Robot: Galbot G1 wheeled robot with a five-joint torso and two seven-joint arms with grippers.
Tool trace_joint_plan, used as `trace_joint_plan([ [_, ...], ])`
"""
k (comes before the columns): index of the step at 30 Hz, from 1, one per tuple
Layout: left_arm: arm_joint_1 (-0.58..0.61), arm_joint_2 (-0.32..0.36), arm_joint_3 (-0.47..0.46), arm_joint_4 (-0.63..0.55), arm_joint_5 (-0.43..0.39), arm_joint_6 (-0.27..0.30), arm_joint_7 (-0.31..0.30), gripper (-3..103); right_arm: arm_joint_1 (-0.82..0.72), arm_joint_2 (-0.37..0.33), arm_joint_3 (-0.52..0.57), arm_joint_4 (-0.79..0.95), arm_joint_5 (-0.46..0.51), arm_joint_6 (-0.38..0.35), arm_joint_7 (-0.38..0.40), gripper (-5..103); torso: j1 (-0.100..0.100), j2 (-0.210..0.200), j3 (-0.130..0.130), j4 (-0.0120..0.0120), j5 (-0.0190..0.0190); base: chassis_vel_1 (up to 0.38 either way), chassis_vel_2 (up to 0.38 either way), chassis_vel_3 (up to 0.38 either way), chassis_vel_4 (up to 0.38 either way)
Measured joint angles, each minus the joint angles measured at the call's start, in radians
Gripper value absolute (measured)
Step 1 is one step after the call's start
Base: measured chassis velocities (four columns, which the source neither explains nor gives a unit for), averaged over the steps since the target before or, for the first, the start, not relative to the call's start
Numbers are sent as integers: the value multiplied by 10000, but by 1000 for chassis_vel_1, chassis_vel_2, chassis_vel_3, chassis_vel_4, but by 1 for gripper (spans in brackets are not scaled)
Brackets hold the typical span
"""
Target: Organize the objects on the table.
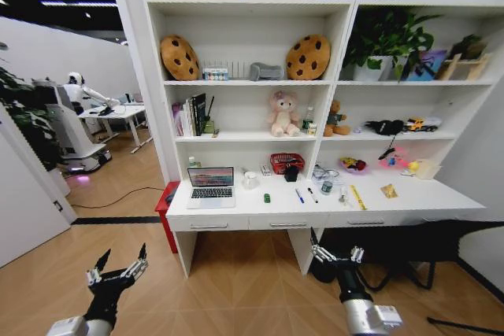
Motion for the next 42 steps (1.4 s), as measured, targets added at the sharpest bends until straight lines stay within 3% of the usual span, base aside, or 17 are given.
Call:
trace_joint_plan([
  [34,-24,57,-4,109,1,-22,22,92,-81,-42,-56,74,159,0,45,100,1,-1,0,-4,-3,-148,146,147,-150],
  [40,7,13,-20,49,-19,-41,19,92,-82,-32,-86,38,146,1,30,100,3,-2,1,5,3,-229,233,230,-219],
  [42,6,12,-63,44,-63,-60,18,92,-82,-17,-107,-46,83,229,-93,100,3,-2,1,-3,0,-216,194,194,-200],
])
